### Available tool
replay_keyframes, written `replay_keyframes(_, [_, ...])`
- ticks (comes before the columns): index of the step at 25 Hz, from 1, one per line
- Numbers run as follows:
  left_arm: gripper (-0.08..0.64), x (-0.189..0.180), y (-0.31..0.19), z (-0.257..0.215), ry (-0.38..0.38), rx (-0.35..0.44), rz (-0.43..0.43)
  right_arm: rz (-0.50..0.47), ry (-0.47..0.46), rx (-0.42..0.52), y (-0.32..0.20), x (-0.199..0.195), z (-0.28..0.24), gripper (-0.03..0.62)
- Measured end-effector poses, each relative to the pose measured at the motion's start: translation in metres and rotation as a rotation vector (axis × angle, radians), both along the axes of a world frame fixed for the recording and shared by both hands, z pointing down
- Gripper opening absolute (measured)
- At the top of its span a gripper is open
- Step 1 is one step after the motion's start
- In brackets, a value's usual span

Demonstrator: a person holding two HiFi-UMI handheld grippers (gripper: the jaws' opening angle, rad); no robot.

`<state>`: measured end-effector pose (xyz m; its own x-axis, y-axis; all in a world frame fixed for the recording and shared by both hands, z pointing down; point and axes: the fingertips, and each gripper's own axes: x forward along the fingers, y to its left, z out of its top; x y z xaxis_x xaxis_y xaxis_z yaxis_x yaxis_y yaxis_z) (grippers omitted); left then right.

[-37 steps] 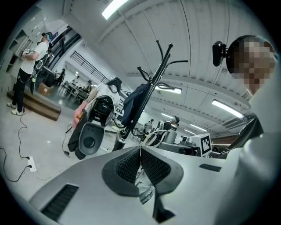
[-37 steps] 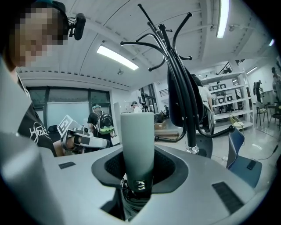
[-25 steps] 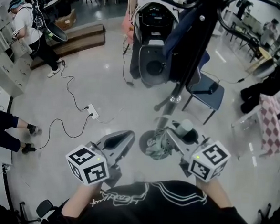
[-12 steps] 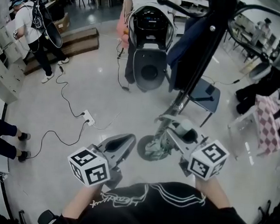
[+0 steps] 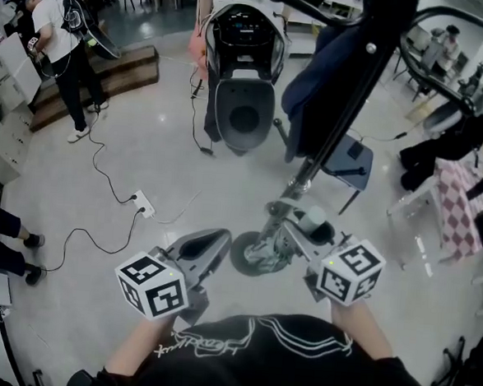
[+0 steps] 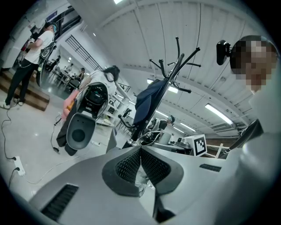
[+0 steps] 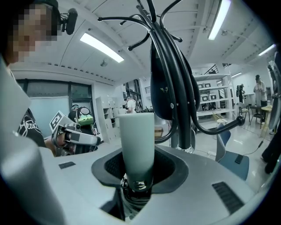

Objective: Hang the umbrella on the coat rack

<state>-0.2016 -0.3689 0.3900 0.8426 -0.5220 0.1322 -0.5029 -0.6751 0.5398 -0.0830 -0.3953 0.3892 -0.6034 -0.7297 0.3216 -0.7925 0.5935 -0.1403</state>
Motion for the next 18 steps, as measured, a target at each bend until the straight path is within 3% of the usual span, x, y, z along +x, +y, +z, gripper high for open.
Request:
replay_keyframes(7, [0.003,0.025,-0.010,0.014,-0.017,-0.020,0.024,0.033,-0.002,-0.039,-0.010,0.027,0.029,0.137])
replay_keyframes(18, [0.003,0.057,-0.019,0.031,-0.051,-0.046,0.061,0.086,0.072,-0.071,-0.020,0.056,0.087,0.137])
